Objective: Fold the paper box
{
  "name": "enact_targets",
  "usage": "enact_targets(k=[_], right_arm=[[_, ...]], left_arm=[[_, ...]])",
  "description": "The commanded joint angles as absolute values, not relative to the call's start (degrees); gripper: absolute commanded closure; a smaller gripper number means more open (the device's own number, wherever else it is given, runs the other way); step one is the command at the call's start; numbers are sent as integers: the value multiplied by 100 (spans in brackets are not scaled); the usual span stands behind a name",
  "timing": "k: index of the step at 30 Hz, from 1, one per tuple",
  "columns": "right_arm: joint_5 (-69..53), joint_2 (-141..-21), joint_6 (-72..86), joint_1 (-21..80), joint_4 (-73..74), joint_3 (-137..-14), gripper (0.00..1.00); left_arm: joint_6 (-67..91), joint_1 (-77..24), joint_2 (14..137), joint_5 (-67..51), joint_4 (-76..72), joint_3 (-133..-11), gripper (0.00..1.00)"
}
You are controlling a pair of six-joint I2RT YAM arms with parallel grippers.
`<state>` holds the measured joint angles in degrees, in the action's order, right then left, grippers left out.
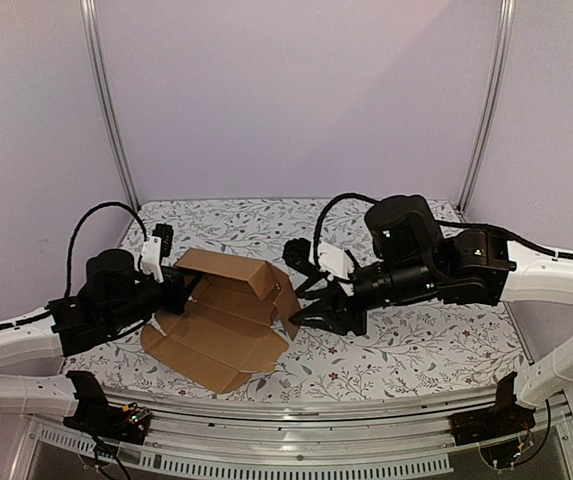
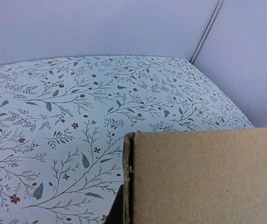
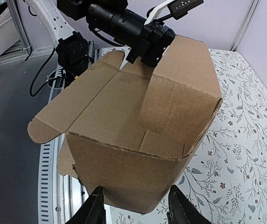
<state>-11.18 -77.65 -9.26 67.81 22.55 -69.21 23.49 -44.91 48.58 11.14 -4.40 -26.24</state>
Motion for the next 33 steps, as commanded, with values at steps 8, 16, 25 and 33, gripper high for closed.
enact_targets(k=[8,16,25,33], right_arm=[[-886,-8317,-734,6746,1914,-7364,56],[-308,-8683,-500,6756,1571,-7534,56],[744,-9111,-267,6901,1045,-7702,54],[1434,-9513,-150,7028,787,-7875,54]], left_arm=[[2329,-4430,4600,1293,-589,-2480,100],[2393,-4430,4456,1812,-397,-2507,100],[2712,-4438,4637,2479,-65,-2632,100],[3001,-4447,4893,2750,279,-2798,100]])
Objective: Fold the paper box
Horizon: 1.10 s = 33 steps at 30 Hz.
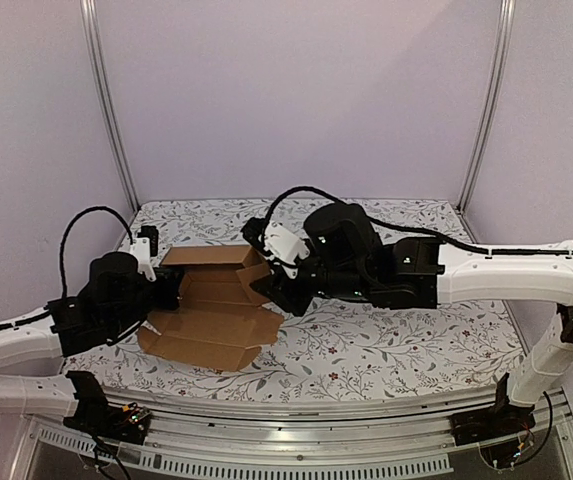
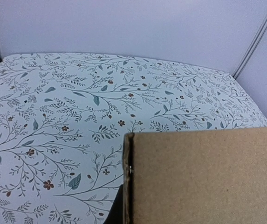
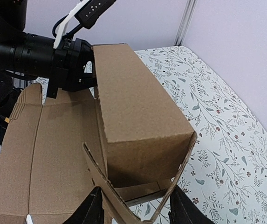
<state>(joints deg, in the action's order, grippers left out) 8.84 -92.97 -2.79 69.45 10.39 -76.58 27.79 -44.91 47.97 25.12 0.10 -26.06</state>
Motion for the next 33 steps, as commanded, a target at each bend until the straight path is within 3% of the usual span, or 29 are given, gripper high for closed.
enact_targets(k=[1,20,33], right_arm=[[1520,-9544,-153,7054,789,-7901,53],[2584,-10369,400,7204,479,-8300,50],[3413,-10919,457,7216,300,-8756,55]], left_arm=[[3048,-4447,4918,2790,302,-2813,100],[3687,-4625,5419,3550,876,-3248,100],[3924,-5019,5456,4202,1137,-3366,100]])
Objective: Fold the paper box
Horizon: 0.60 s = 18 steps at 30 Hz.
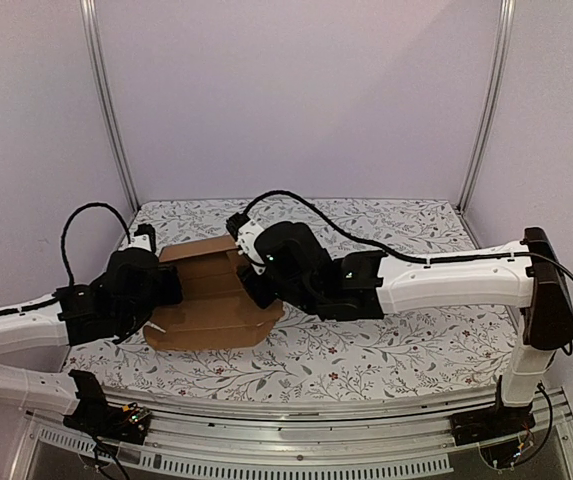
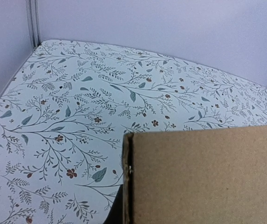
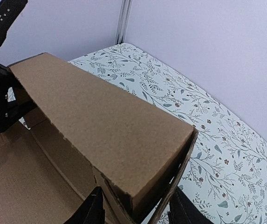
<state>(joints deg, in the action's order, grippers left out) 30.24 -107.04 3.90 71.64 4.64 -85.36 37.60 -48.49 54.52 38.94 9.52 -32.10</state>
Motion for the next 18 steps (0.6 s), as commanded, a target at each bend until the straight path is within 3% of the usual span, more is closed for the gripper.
enact_targets(k=[1,10,18], right_arm=[[3456,-10943,464,7223,259,-8766,56],[4014,-11318,490,7274,124,-8989,66],[4429,-11516,534,7283,53,-9105,82]], left_arm=[[3961,-5046,5450,4256,1149,-3366,100],[4287,-5193,5500,4598,1358,-3445,100],[4527,-5384,5573,4773,1425,-3460,100]])
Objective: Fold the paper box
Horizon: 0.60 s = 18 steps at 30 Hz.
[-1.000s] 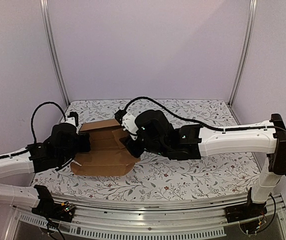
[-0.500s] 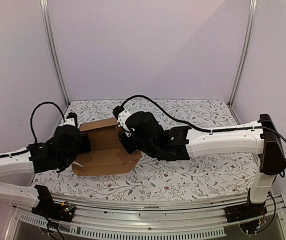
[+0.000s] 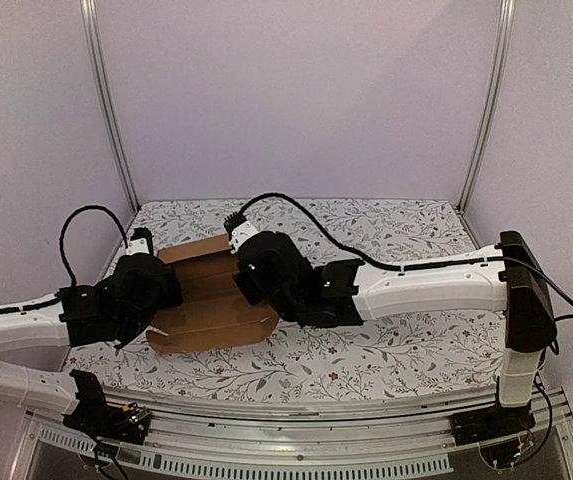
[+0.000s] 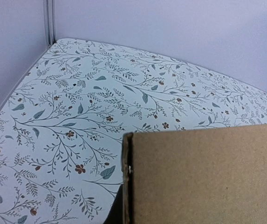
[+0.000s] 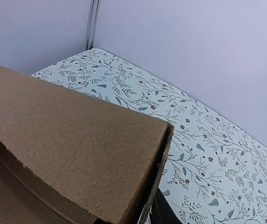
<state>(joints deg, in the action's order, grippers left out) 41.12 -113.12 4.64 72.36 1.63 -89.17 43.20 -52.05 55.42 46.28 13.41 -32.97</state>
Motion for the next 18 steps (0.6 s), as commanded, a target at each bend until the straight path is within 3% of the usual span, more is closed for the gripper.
enact_targets(k=[1,4,10,18], right_arm=[[4442,-11535,542,7281,-96,-9105,85],[4494,-11579,552,7283,-179,-9105,100],[4524,-11636,554,7290,-369,-9056,100],[4644,-11633,486,7294,-561,-8885,100]], left_arm=[[4545,-5399,5568,4792,1428,-3450,100],[4602,-5438,5570,4812,1450,-3424,100],[4668,-5449,5740,4657,1475,-3447,100],[4726,-5466,5848,4447,1514,-3507,58]])
